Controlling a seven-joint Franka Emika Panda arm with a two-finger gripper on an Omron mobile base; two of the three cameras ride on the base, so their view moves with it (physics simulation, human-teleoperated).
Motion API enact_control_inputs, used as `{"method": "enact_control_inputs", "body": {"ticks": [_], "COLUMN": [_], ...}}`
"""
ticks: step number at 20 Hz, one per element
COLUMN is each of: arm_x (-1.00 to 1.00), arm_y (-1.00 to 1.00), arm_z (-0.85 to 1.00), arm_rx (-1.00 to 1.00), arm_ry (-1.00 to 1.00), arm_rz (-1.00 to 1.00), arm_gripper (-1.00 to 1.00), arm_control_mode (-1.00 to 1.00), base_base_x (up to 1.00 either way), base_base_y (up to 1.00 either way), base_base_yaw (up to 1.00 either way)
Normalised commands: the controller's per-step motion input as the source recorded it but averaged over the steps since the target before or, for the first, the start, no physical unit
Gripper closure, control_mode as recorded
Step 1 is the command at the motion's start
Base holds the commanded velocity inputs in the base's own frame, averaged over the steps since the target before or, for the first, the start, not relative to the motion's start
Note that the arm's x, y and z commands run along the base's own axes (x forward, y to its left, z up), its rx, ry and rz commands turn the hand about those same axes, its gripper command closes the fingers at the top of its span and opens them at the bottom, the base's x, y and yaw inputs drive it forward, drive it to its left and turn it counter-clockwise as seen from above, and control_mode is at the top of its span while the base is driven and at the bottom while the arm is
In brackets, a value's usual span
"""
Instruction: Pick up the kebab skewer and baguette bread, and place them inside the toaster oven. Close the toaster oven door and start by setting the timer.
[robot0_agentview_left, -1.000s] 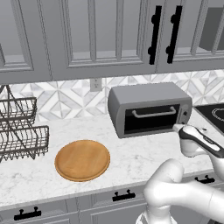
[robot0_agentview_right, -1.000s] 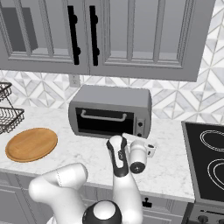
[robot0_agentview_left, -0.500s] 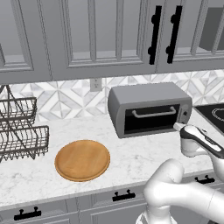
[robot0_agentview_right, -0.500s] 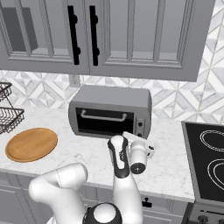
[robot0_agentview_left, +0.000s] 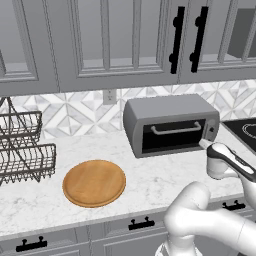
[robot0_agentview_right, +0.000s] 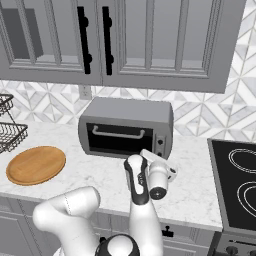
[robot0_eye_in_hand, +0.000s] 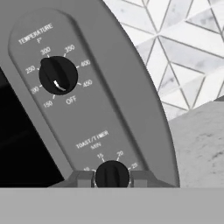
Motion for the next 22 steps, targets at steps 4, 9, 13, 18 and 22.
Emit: {"method": "enact_control_inputs", "body": {"ticks": [4, 9, 13, 18, 22], "arm_x": [0.0, 0.0, 0.0, 0.0, 0.0], "arm_y": [0.0, 0.0, 0.0, 0.0, 0.0], "arm_z": [0.0, 0.0, 0.0, 0.0, 0.0], "arm_rx": [0.16, 0.16, 0.17, 0.17, 0.16], "arm_ry": [0.0, 0.0, 0.0, 0.0, 0.0], "arm_rz": [0.0, 0.0, 0.0, 0.0, -0.01], "arm_gripper": [1.0, 1.0, 1.0, 1.0, 1.0], "arm_control_mode": [-1.0, -1.0, -1.0, -1.0, -1.0], "base_base_x": [0.0, 0.0, 0.0, 0.0, 0.0], "base_base_y": [0.0, 0.0, 0.0, 0.0, 0.0], "base_base_yaw": [0.0, 0.0, 0.0, 0.0, 0.0]}}
